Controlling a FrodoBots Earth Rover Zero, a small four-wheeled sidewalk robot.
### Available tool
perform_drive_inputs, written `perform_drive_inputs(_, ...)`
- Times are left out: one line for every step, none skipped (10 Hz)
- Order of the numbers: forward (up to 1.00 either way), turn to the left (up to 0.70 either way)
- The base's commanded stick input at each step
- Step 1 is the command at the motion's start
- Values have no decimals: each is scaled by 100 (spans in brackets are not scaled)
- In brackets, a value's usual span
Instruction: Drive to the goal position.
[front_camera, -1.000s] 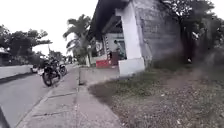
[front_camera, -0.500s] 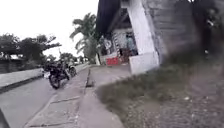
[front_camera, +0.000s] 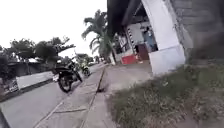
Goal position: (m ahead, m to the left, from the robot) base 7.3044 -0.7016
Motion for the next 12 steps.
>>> perform_drive_inputs(0, 0)
perform_drive_inputs(0, 0)
perform_drive_inputs(0, 0)
perform_drive_inputs(0, 4)
perform_drive_inputs(7, 43)
perform_drive_inputs(70, 27)
perform_drive_inputs(70, 27)
perform_drive_inputs(70, 27)
perform_drive_inputs(70, 27)
perform_drive_inputs(70, 27)
perform_drive_inputs(70, 27)
perform_drive_inputs(70, 27)
